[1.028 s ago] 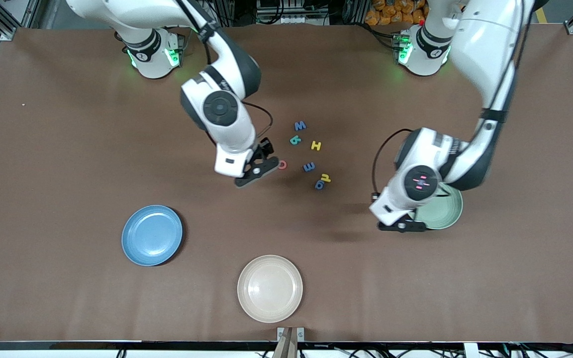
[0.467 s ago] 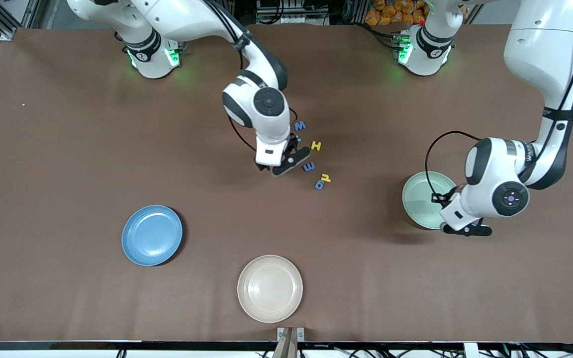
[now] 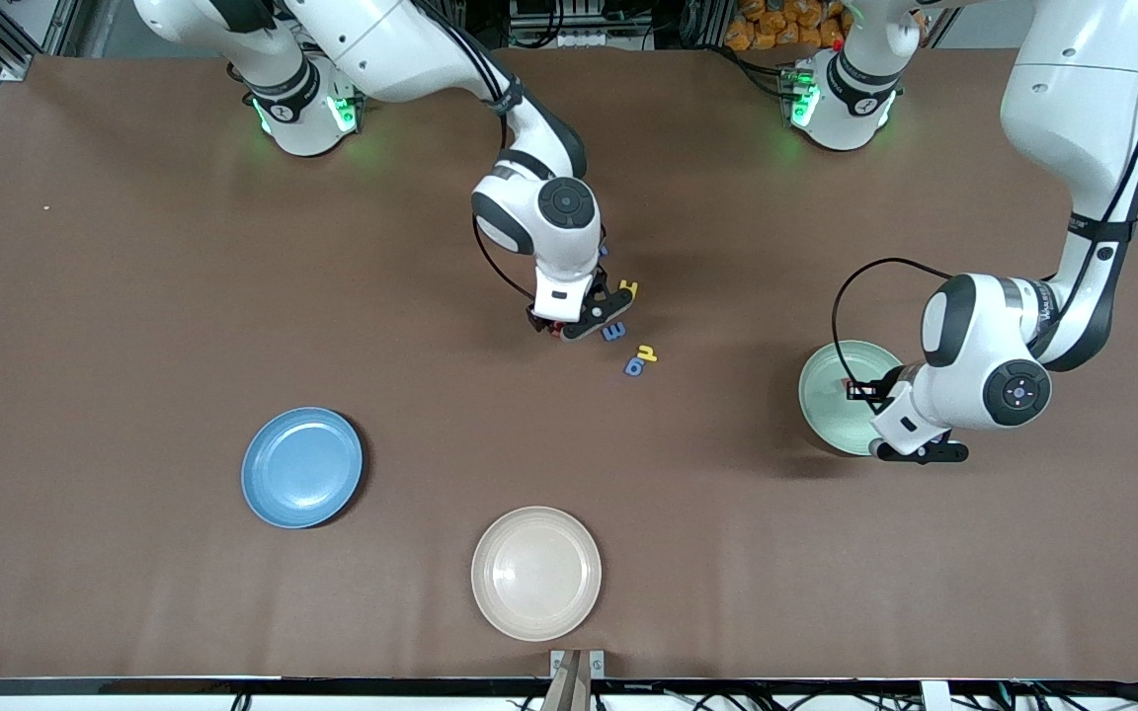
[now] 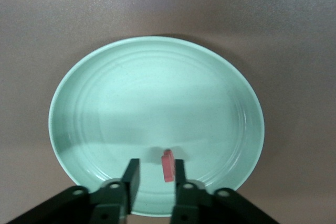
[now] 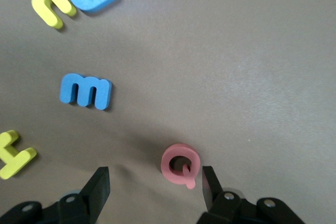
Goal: Sort uppercase to blue plate, lowercase to green plate
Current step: 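Drop the m onto the green plate while the right gripper grasps the q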
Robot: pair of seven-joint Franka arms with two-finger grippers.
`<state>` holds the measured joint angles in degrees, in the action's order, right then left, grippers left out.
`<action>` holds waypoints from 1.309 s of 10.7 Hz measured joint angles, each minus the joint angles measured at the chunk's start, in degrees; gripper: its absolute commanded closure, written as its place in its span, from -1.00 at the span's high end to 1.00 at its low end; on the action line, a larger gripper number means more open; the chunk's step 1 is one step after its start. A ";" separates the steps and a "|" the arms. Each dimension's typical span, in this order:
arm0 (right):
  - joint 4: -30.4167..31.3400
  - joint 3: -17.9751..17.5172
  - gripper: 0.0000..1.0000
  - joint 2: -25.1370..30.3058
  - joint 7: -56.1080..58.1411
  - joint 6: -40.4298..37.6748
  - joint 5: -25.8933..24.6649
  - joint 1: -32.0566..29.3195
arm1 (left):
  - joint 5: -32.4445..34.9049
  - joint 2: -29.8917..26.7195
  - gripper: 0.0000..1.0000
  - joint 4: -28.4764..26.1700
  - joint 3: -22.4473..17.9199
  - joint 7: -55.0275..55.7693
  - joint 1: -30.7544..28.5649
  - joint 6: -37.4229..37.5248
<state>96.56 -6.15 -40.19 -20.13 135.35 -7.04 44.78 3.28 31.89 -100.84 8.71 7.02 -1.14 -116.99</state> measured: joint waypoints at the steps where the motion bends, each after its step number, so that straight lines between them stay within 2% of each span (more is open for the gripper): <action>1: 0.00 0.06 0.52 -0.40 -0.01 0.26 -0.05 0.00 | -0.01 0.00 -0.03 0.00 0.00 0.05 -0.03 -0.07; 4: 0.00 0.30 0.52 -0.64 -0.13 0.36 -0.07 -0.07 | -0.02 -0.03 0.24 0.26 0.00 0.50 -0.05 -0.38; 5: 0.00 0.40 0.52 -0.72 -0.15 0.36 -0.08 -0.13 | -0.02 -0.07 0.41 0.36 0.09 1.43 -0.05 -0.44; 6: 0.00 0.55 0.49 -0.77 -0.17 0.43 -0.08 -0.21 | -0.02 -0.14 0.46 0.48 0.44 2.70 -0.05 -0.47; 7: 0.00 0.70 0.44 -0.82 -0.18 0.66 -0.08 -0.28 | -0.02 -0.23 0.50 0.65 1.06 4.02 -0.04 -0.49; 8: 0.00 0.83 0.32 -0.91 -0.18 0.94 -0.08 -0.32 | -0.02 -0.29 0.62 0.92 1.98 5.92 -0.01 -0.51; 12: 0.00 1.07 0.07 -1.00 -0.57 1.11 -0.08 -1.14 | -0.03 -0.30 0.70 1.82 6.26 14.94 0.36 -0.51; 13: 0.00 1.07 0.07 -1.01 -0.58 1.11 -0.08 -1.30 | -0.03 -0.30 0.71 1.85 6.84 16.21 0.45 -0.51; 14: 0.00 1.07 -0.06 -1.03 -0.63 1.11 -0.08 -1.36 | -0.03 -0.30 0.71 1.94 7.13 16.90 0.53 -0.51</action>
<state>96.56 -5.08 -41.21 -20.76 136.46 -7.13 43.42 3.26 31.59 -98.90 15.83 23.92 -0.61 -117.50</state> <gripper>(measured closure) 0.467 0.145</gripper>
